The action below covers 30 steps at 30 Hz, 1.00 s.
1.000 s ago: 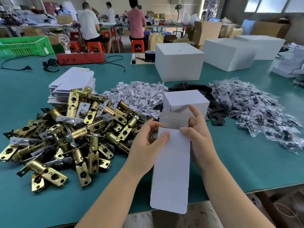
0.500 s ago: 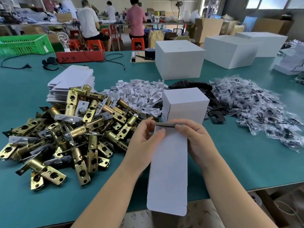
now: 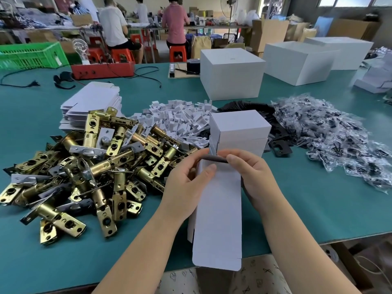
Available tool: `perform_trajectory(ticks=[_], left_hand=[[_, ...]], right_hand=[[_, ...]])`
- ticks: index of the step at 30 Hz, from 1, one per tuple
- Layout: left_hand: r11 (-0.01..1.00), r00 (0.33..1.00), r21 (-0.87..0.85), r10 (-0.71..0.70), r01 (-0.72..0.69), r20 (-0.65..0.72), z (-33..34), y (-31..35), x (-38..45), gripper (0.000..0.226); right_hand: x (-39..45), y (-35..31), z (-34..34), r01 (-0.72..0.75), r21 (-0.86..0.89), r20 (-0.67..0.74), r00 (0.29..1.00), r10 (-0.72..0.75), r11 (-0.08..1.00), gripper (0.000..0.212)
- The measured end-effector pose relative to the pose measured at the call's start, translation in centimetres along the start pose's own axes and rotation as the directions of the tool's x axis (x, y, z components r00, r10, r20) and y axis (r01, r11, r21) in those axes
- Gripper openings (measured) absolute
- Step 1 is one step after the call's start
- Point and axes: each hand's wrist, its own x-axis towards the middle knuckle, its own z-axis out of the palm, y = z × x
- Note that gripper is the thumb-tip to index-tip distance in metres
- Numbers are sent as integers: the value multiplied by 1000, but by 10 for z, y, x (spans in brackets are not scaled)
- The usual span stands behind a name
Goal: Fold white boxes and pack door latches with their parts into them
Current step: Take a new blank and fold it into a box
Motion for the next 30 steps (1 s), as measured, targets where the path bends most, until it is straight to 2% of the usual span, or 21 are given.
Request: perform_trajectory(ticks=[1, 4, 7, 10, 13, 16, 18, 20, 23, 25, 30], left_hand=[[1000, 1000, -8, -1, 1, 18, 0, 1, 0, 28], [995, 996, -74, -57, 62, 64, 1, 3, -1, 33], [989, 994, -103, -98, 103, 57, 1, 3, 0, 29], [985, 990, -107, -127, 132, 53, 0, 2, 0, 30], [980, 984, -96, -171, 174, 41, 2, 2, 0, 32], [970, 973, -76, -230, 231, 13, 2, 3, 2, 23], [959, 959, -51, -282, 280, -38, -1, 3, 4, 23], [940, 942, -96, -332, 327, -39, -3, 5, 5, 30], [927, 930, -126, -363, 353, -62, -5, 4, 7, 41], [920, 921, -133, -382, 370, -79, -6, 4, 8, 43], [862, 879, -173, -470, 476, 77, -16, 4, 14, 21]], right_hand=[[1, 0, 0, 10, -16, -37, 999, -10, 1000, 12], [3, 1, -2, 72, -129, -168, 981, -94, 989, 24], [1, 0, -3, 97, -113, -143, 983, -113, 989, 28], [1, 3, -2, 143, -199, -188, 965, -181, 969, 39], [1, 5, -2, 132, -244, -195, 964, -182, 961, 37], [2, 5, -2, 116, -282, -182, 968, -171, 953, 39], [2, 6, -1, 83, -307, -138, 982, -131, 948, 40], [2, 6, 0, 3, -280, -81, 996, -26, 960, 30], [3, 2, -2, -174, -98, -30, 985, 172, 980, 10], [3, 1, -4, -243, -33, 1, 970, 244, 969, 12], [3, -1, -5, -333, 36, 84, 940, 329, 942, 17]])
